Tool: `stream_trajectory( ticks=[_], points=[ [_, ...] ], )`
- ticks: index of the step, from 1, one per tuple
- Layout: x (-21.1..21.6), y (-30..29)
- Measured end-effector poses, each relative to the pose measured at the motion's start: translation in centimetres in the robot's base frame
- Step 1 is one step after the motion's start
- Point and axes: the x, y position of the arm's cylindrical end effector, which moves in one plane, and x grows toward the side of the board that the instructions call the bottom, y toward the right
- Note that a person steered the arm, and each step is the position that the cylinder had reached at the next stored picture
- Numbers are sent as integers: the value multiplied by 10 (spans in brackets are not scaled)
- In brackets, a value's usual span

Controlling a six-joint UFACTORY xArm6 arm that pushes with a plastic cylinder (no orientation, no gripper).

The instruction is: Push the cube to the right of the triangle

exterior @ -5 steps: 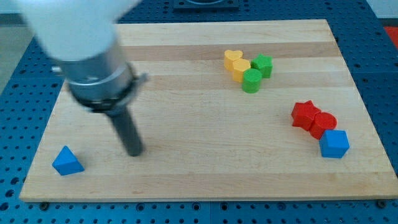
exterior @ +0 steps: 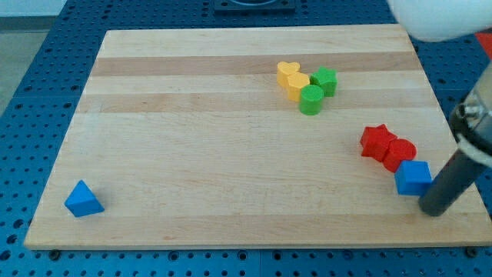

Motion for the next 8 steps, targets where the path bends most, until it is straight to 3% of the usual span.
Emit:
stream_trajectory(
  ticks=[3,8],
  points=[
    [-31,6],
    [-38,-138]
  ],
)
